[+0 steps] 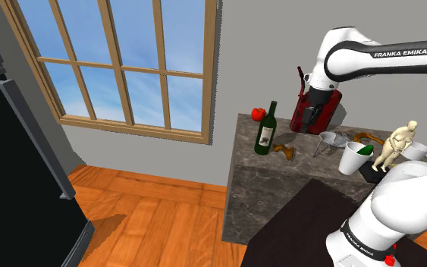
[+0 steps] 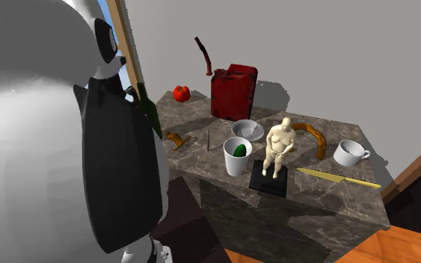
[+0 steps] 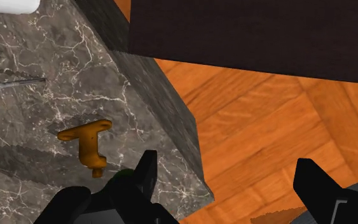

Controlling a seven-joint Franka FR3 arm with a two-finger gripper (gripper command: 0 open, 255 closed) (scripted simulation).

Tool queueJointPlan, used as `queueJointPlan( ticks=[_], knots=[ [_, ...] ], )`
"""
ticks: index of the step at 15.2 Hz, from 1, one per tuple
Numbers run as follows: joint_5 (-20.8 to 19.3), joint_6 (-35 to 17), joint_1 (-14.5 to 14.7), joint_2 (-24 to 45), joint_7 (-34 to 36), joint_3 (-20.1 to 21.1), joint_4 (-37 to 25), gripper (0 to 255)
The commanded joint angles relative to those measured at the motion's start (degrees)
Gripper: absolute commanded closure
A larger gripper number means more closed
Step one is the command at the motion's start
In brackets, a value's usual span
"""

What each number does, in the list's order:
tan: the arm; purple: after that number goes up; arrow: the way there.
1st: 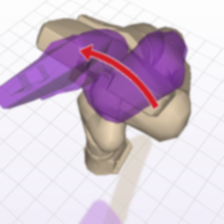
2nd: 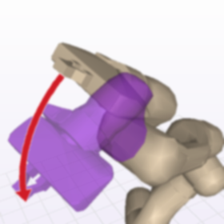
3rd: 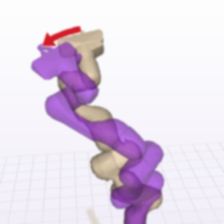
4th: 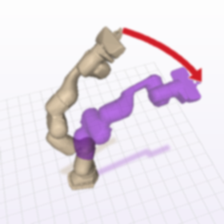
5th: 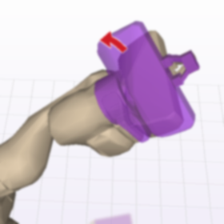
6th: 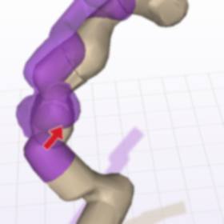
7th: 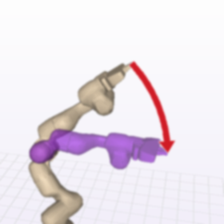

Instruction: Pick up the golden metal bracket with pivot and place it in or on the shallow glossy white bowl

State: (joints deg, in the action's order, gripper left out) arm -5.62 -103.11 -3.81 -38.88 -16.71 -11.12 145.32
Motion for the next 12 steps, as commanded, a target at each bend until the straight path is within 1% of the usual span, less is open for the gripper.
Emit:
queueJointPlan(
  ticks=[1,7,12],
  knots=[
    [-1.2,-4.0,-0.5,2.4,-1.9,-1.8,1.1,0],
    [-3.1,-15.5,-1.5,12.5,-8.0,-7.5,1.2,0],
    [-2.1,-24.7,-1.3,23.0,-13.9,-12.1,-1.1,0]
  ],
)
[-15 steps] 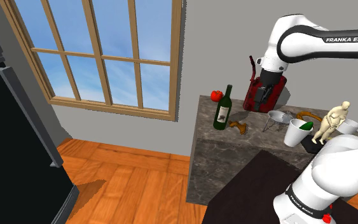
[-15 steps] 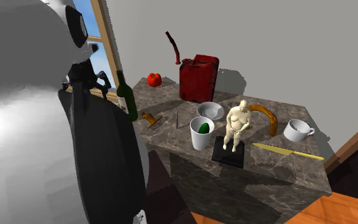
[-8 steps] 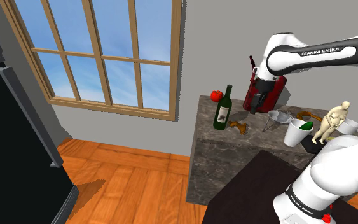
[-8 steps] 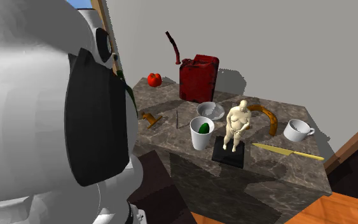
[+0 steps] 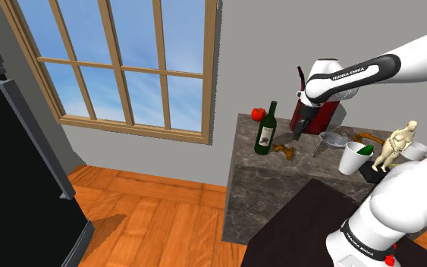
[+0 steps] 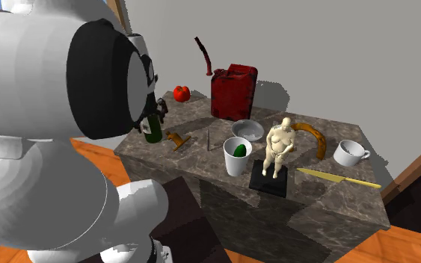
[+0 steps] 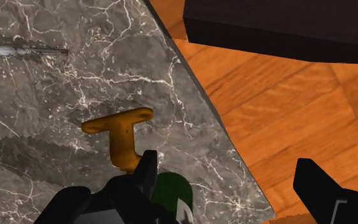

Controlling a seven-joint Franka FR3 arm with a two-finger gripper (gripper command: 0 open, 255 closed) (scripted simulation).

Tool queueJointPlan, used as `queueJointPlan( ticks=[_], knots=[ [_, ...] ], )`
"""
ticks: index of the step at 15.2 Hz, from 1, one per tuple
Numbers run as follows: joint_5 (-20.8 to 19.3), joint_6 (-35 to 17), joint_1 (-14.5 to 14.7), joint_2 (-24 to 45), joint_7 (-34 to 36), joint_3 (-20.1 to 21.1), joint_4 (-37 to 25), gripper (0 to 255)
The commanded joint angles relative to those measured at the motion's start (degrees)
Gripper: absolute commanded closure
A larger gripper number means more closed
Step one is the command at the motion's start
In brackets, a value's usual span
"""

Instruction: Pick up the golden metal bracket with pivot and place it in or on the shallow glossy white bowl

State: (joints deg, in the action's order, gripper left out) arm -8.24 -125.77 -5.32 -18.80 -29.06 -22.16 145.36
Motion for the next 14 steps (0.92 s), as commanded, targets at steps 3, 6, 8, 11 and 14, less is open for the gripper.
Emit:
queueJointPlan(
  ticks=[3,6,8,11,14],
  knots=[
    [3.0,-6.9,0.5,9.8,-6.0,-3.6,-3.5,0],
    [7.2,-11.2,0.6,17.2,-11.3,-5.4,-6.7,0],
    [10.8,-13.5,0.2,22.2,-15.2,-6.0,-9.2,0],
    [16.5,-16.0,-1.6,29.7,-21.1,-5.5,-13.5,0],
    [21.1,-17.6,-4.2,36.0,-25.7,-4.0,-18.1,0]
  ],
)
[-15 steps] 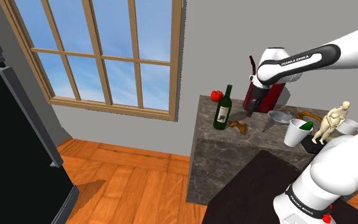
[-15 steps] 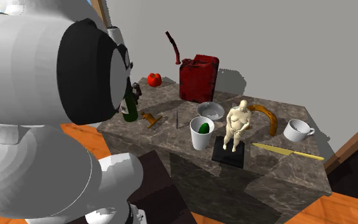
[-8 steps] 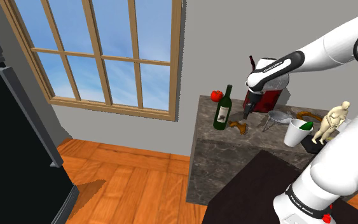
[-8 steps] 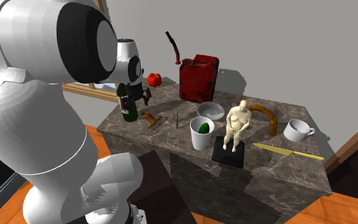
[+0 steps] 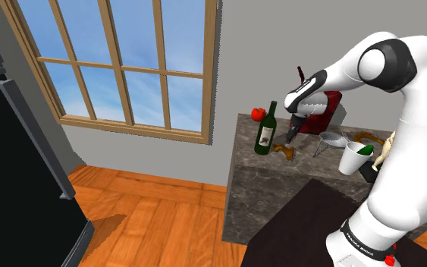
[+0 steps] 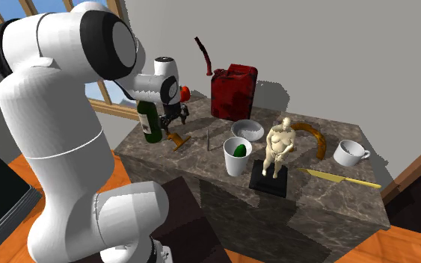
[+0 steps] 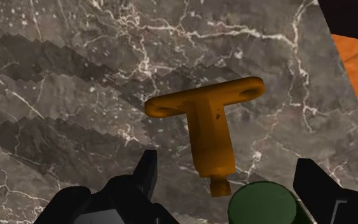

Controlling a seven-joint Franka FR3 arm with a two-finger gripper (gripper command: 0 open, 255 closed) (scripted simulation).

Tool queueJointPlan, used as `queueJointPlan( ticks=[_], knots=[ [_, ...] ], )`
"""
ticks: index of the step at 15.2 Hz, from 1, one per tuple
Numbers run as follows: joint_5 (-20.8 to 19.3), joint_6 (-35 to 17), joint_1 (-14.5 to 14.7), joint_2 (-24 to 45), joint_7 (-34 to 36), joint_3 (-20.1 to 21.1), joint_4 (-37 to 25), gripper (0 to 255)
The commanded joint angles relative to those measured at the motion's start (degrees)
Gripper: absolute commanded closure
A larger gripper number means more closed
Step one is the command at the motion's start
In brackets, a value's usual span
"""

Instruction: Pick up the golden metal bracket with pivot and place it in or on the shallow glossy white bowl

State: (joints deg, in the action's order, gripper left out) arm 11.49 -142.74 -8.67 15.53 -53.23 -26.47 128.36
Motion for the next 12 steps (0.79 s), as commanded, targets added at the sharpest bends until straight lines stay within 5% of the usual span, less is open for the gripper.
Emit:
queueJointPlan(
  ticks=[1,12],
  knots=[
    [1.8,-1.2,-1.1,2.4,-1.9,0.7,-1.0,0],
    [5.3,-5.1,-2.7,6.9,-4.3,2.9,-1.3,0]
  ],
)
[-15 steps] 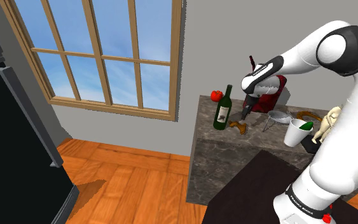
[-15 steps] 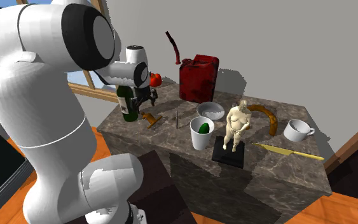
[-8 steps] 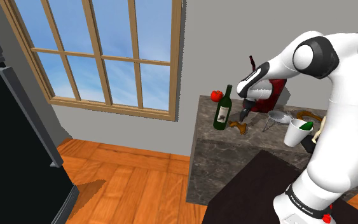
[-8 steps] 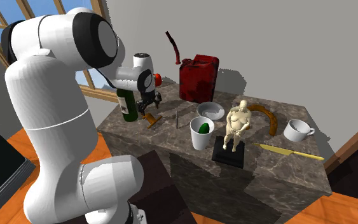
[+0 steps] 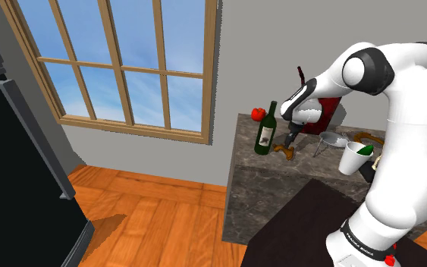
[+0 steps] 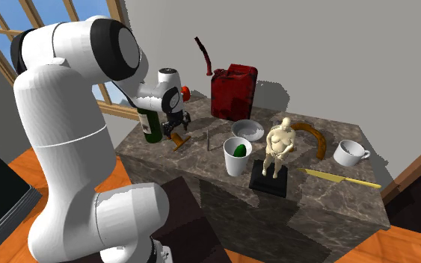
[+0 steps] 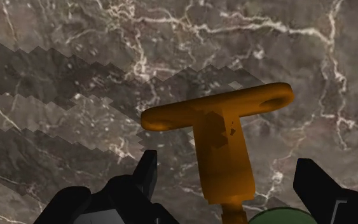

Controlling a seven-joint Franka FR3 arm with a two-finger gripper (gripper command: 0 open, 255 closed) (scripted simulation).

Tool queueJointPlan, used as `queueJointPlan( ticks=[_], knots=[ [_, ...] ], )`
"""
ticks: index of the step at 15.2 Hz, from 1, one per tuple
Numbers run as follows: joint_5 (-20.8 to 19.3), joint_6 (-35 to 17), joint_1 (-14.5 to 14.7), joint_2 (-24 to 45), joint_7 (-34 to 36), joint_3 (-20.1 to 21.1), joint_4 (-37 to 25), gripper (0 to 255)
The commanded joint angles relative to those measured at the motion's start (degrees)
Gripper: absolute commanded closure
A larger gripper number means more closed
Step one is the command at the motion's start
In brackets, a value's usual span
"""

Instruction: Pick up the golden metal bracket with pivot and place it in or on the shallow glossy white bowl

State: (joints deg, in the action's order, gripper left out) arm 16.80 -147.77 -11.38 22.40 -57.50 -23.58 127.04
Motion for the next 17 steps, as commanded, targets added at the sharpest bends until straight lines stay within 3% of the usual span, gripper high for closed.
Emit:
queueJointPlan(
  ticks=[1,3,4,13,14,15,16,17],
  knots=[
    [0.0,0.0,0.0,0.0,0.0,0.0,0.0,0],
    [0.0,0.0,0.0,0.0,0.0,0.0,0.0,0],
    [0.0,0.0,0.0,0.0,0.0,0.0,0.0,255],
    [0.0,0.0,0.0,0.0,0.0,0.0,0.0,255],
    [0.0,0.0,0.0,0.0,0.0,0.0,0.0,0],
    [6.4,-2.1,-5.3,-0.5,-12.4,5.5,0.3,0],
    [9.2,-2.7,-8.6,-0.7,-18.2,8.8,0.3,0],
    [9.6,-3.3,-8.8,0.0,-18.5,9.2,0.1,0]
  ],
)
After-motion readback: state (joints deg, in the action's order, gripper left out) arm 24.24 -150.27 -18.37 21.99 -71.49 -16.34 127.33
